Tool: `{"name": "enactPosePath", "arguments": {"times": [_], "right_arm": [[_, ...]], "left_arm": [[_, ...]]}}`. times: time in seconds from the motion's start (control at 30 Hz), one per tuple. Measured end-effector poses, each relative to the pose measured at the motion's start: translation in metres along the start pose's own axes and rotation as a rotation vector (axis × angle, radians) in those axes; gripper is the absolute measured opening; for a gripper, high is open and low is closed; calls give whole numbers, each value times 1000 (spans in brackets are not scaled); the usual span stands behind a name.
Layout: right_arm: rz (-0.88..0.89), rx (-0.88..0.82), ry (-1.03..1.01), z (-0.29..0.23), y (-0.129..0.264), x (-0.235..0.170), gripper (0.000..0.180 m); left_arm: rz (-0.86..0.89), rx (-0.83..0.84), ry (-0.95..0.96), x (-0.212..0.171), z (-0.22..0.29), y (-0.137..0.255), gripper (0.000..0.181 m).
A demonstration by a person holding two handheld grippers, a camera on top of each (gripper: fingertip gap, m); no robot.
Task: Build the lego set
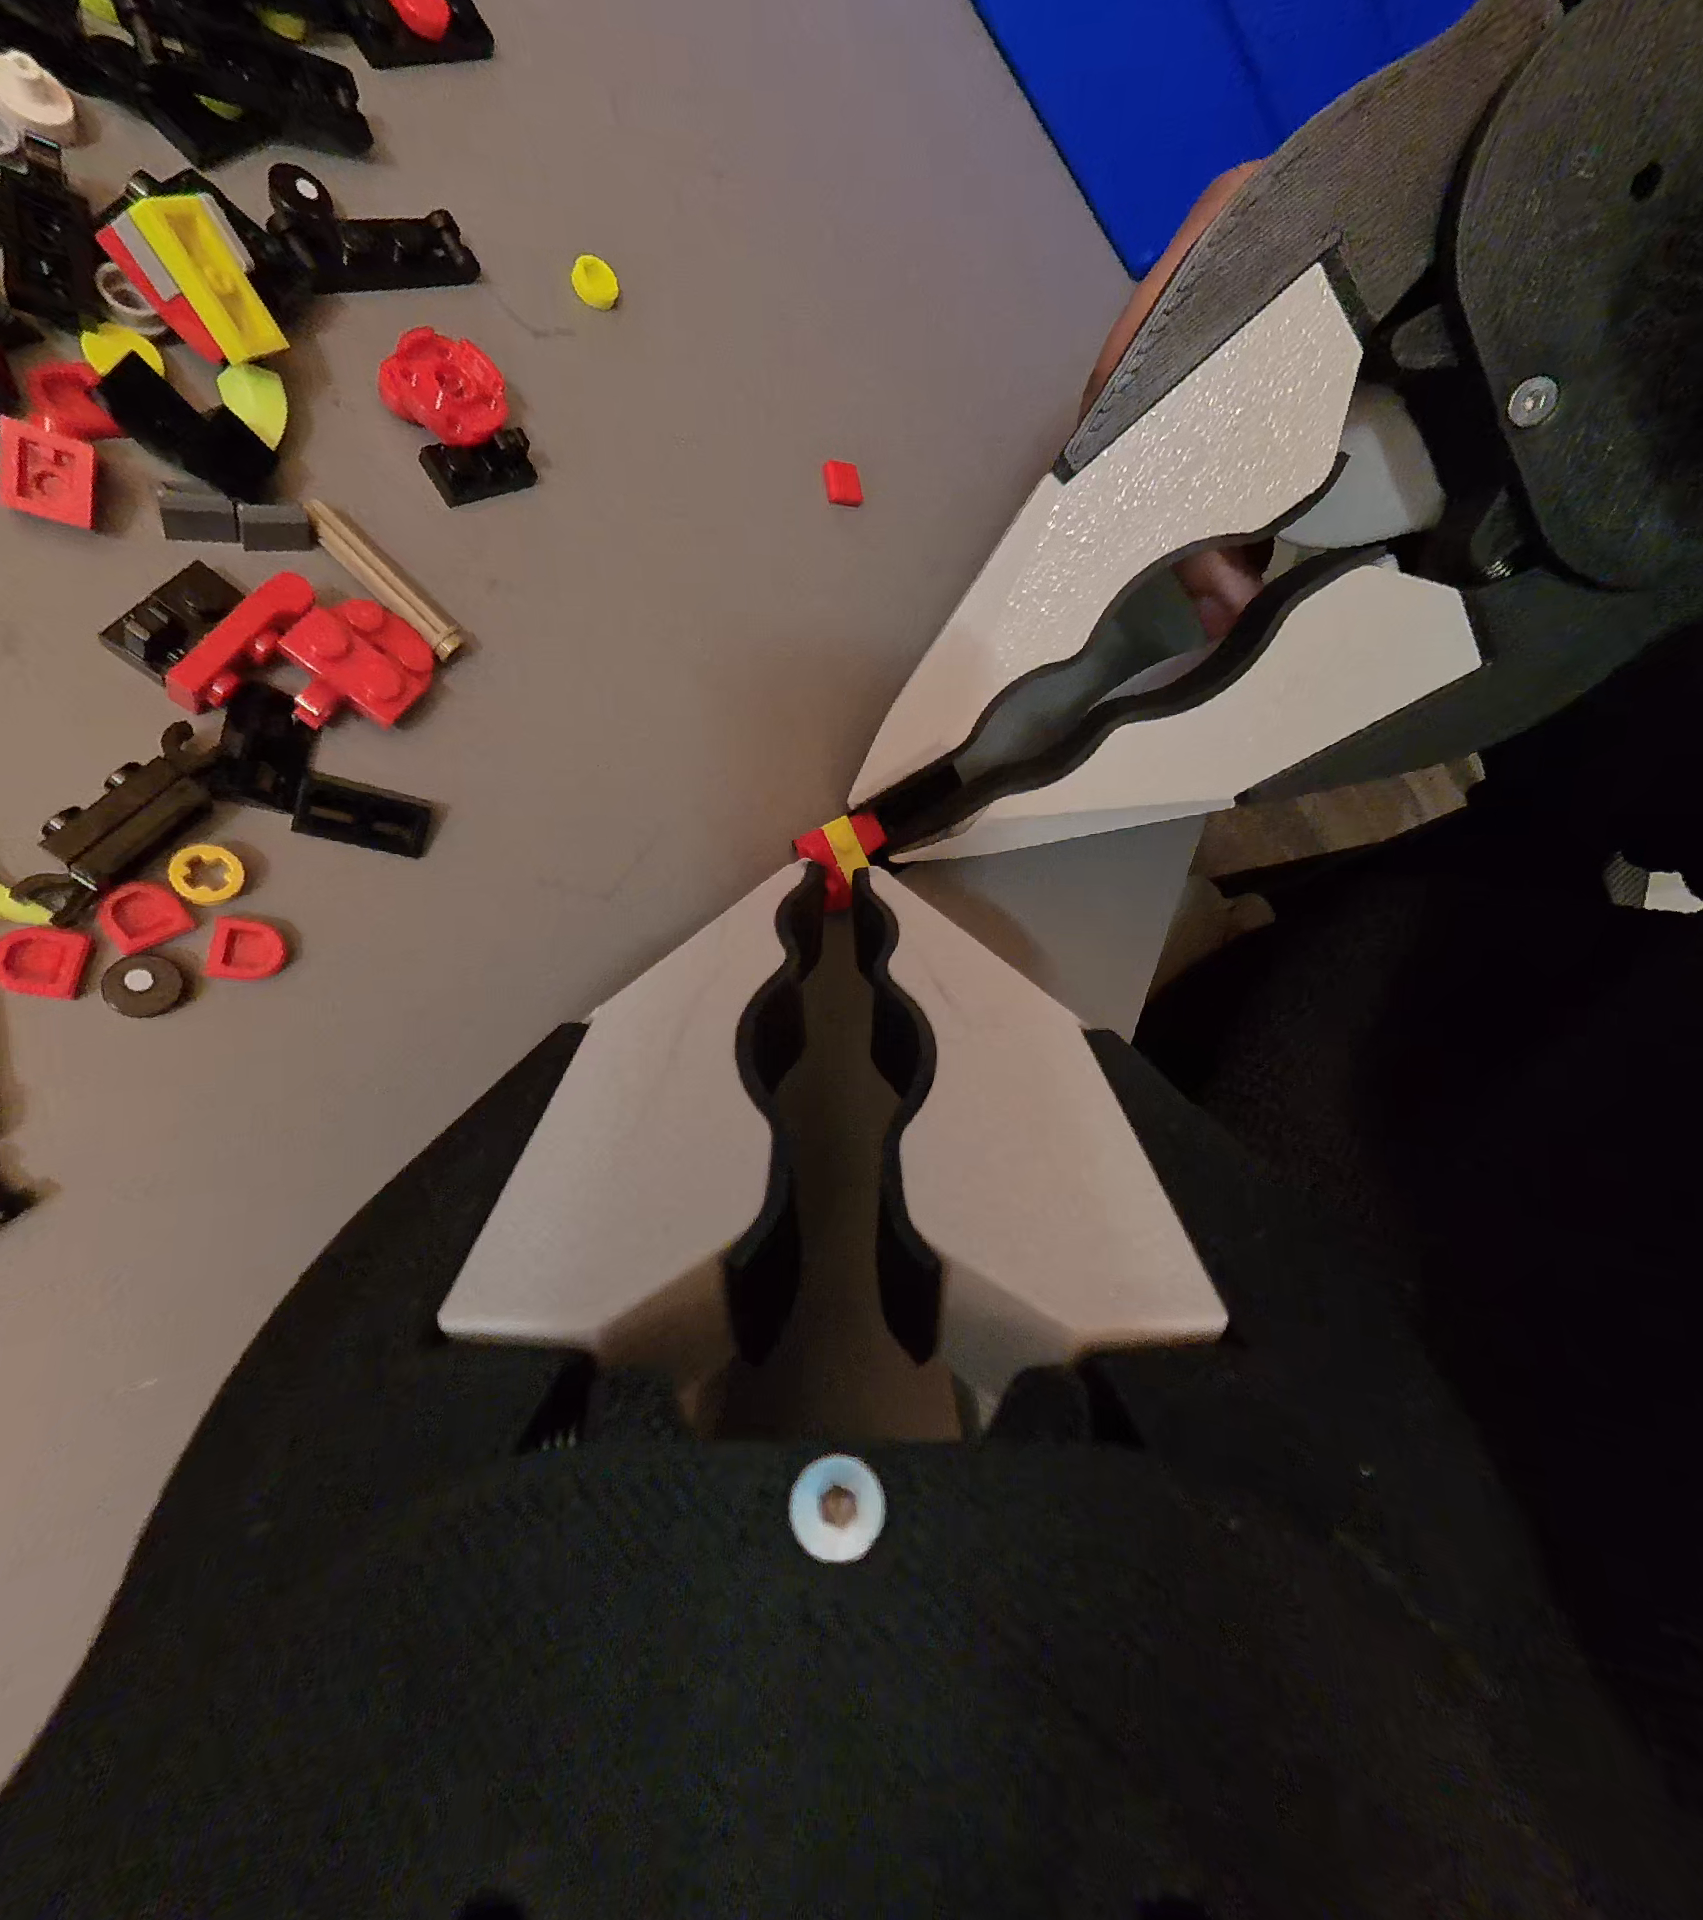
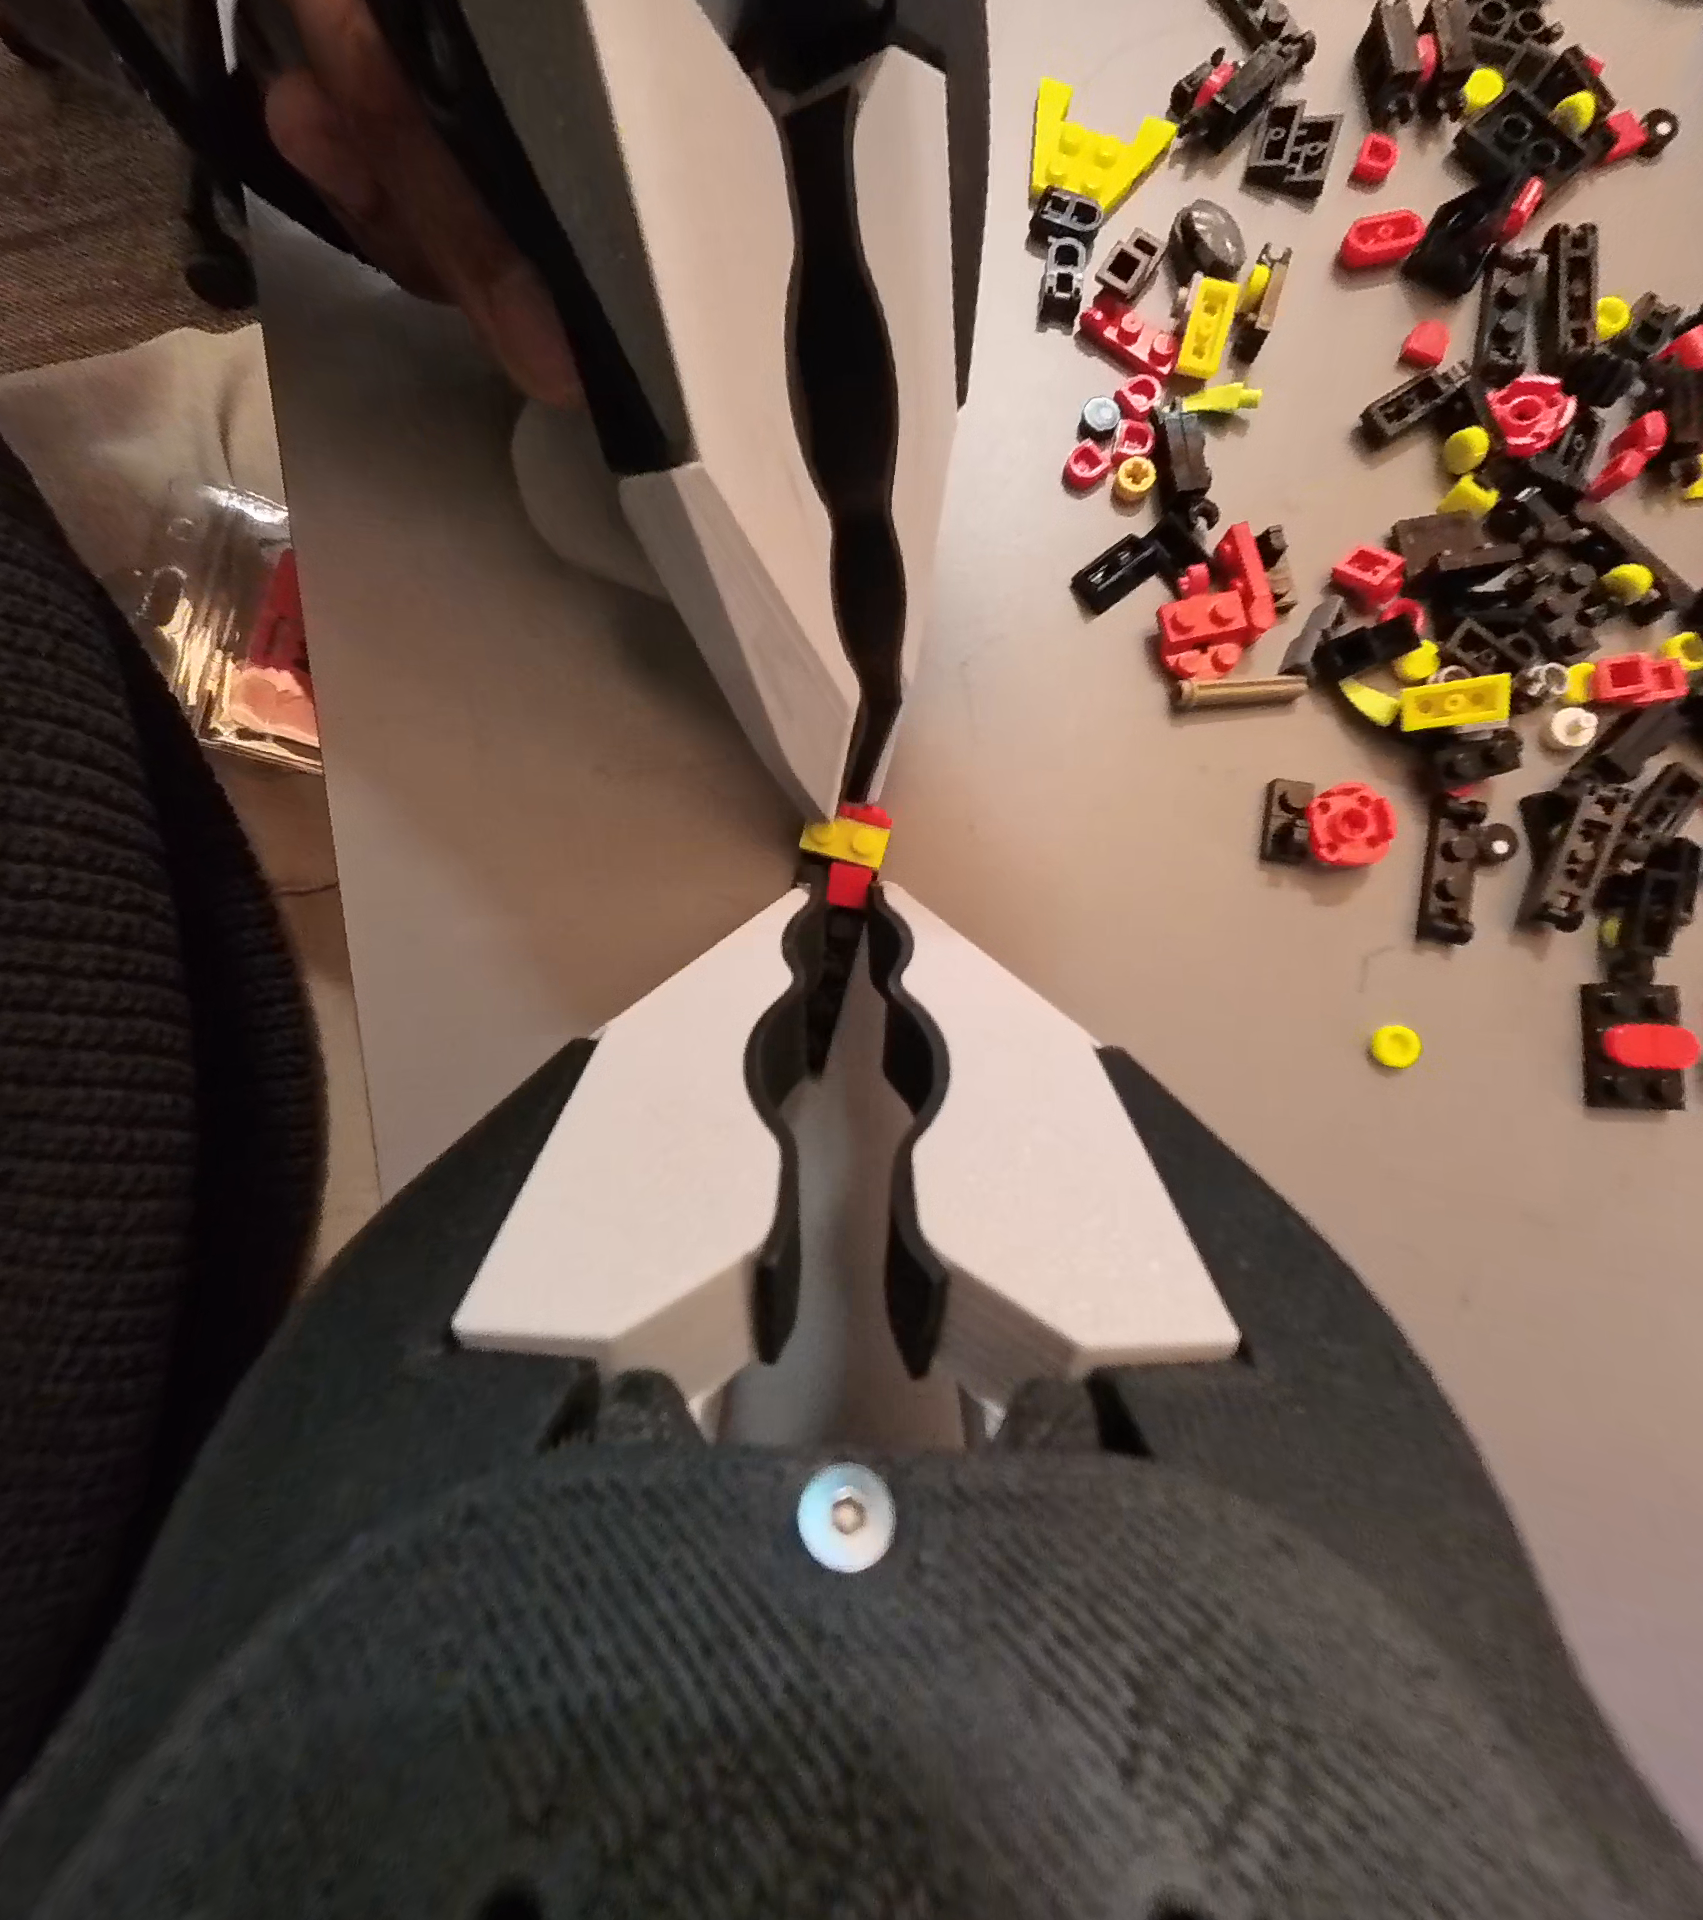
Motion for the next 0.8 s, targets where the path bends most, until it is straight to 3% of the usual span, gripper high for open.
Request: {"name": "enactPosePath", "arguments": {"times": [0.17,0.27,0.8], "right_arm": [[-2,-1,-10,1,0,0,5],[-4,1,-9,0,-1,0,5],[10,-4,4,0,0,1,6]], "left_arm": [[-8,-10,-6,-1,0,0,7],[-21,1,-11,-3,0,-1,17],[-10,6,-26,-2,1,0,13]]}}
Point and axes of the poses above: each gripper's, where its closed fingertips meet, y back along the fingers, x out of its top, z = x × y across the jaws, the point moved 3 cm from there along y, back along the fingers, and after that the axes turned 3 degrees about z, right-handed, at the moved point
